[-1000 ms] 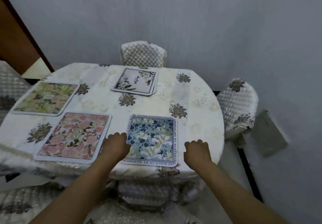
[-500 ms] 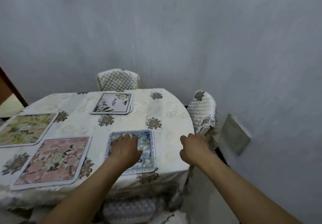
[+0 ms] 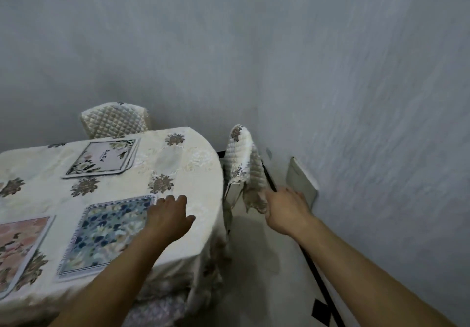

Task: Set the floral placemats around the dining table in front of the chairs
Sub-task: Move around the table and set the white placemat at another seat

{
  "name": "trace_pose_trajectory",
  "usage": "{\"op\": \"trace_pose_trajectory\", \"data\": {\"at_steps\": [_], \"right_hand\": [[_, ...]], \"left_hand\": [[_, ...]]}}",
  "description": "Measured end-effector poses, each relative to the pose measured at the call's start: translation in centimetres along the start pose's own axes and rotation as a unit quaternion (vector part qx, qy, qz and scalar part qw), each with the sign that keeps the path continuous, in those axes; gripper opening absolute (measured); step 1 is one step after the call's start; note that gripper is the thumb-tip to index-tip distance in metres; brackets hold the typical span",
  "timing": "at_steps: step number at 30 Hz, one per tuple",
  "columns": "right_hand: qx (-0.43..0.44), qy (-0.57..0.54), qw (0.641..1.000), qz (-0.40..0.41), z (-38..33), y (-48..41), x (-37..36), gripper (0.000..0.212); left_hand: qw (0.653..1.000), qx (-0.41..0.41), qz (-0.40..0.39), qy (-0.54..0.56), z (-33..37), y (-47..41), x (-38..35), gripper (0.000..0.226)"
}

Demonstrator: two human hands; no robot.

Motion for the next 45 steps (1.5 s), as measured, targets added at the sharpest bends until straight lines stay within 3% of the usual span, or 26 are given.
{"op": "trace_pose_trajectory", "data": {"at_steps": [4, 10, 15, 20, 25, 31, 36, 42, 45], "right_hand": [[0.001, 0.011, 1.0, -0.02, 7.7, 0.0, 0.1, 0.032], [0.031, -0.011, 0.999, -0.023, 11.2, -5.7, 0.1, 0.037], [0.048, 0.0, 0.998, -0.048, 13.6, -12.9, -0.2, 0.047], [0.045, -0.011, 0.998, -0.049, 17.5, -21.1, 0.9, 0.035], [0.051, 0.003, 0.997, -0.055, 20.4, -29.9, 1.7, 0.038], [0.139, 0.017, 0.988, -0.063, 20.4, -41.1, 1.1, 0.038], [0.286, 0.017, 0.956, -0.066, 17.4, -52.0, -0.4, 0.033], [0.457, 0.055, 0.882, -0.099, 11.7, -60.4, -1.5, 0.027], [0.504, 0.058, 0.854, -0.121, 8.3, -62.0, -1.9, 0.036]], "left_hand": [[1.0, 0.01, -0.008, -0.006, 7.0, -0.4, 0.0, 0.049], [0.999, 0.048, -0.003, -0.012, 9.2, -4.6, 0.8, 0.049], [0.998, 0.057, 0.002, -0.001, 10.5, -12.5, 0.2, 0.05], [0.997, 0.079, -0.024, 0.012, 12.2, -21.4, -1.2, 0.049], [0.995, 0.093, -0.027, 0.014, 13.2, -28.7, -1.3, 0.044], [0.985, 0.167, -0.027, 0.018, 12.0, -34.1, -1.3, 0.045], [0.953, 0.299, -0.04, 0.03, 9.3, -35.5, -2.5, 0.044], [0.869, 0.482, -0.06, 0.093, 9.0, -31.3, -3.1, 0.044], [0.831, 0.542, -0.072, 0.103, 9.8, -28.9, -3.2, 0.046]]}}
Point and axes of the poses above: each hand's wrist, its own y-axis away from the middle knuckle, its own x-axis out of the back of the hand, z = x × y, the point moved 4 cm from there along -y, towards the middle knuckle, and after that the axes turned 15 degrees about x, right-handed, at the moved point
